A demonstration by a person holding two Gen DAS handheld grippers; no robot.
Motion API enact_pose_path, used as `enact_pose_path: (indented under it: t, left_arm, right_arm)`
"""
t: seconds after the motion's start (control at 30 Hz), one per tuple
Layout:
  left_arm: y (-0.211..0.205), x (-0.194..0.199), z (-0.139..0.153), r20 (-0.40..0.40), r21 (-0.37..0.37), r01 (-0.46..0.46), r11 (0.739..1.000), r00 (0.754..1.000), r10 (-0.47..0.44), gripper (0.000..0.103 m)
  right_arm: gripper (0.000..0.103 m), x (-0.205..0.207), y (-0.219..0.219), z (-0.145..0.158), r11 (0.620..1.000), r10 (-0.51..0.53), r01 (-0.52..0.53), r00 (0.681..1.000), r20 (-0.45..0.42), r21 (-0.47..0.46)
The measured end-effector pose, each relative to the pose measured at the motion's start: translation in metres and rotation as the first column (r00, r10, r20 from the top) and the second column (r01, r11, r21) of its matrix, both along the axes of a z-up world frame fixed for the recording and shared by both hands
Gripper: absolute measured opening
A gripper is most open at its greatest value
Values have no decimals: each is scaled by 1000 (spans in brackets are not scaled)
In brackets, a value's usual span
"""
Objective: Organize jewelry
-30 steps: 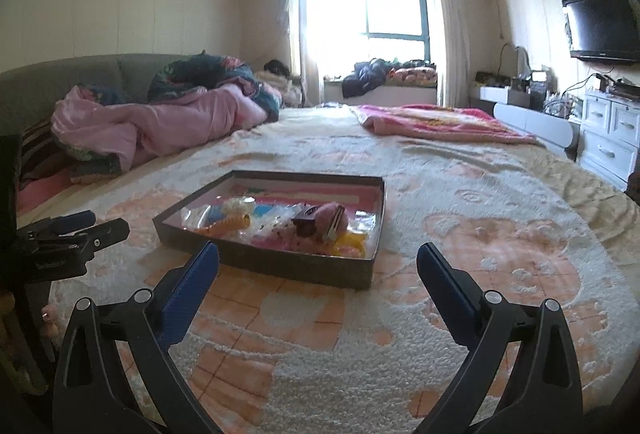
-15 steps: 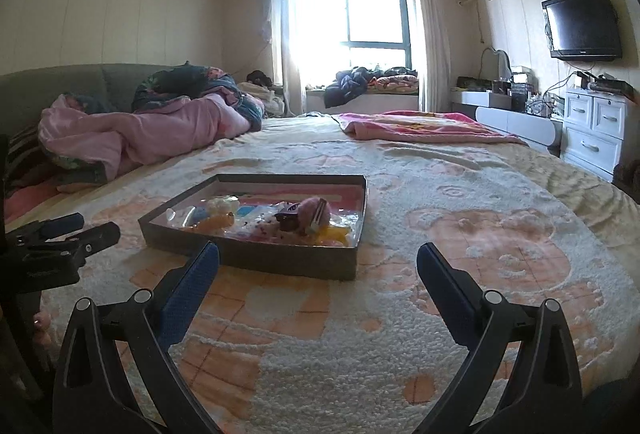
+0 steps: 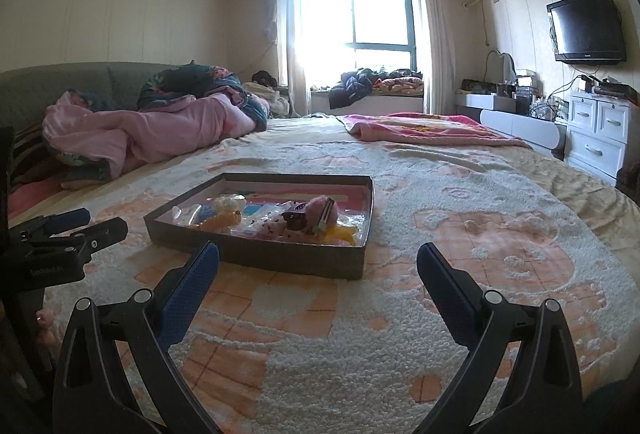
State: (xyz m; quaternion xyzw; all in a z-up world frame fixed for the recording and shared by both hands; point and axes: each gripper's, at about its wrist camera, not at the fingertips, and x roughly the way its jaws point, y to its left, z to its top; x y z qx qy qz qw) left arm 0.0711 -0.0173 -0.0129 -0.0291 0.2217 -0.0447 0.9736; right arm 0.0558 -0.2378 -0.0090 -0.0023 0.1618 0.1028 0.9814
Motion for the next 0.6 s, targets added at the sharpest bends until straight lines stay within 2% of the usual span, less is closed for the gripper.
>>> enact_pose_path:
  t: [0.6]
  left_arm:
    - [1,-2,1,5,-3,1,1000,1000,-1,92]
  right_arm:
    - [96,-2,2,3,1000,1,-1,1000,13,0]
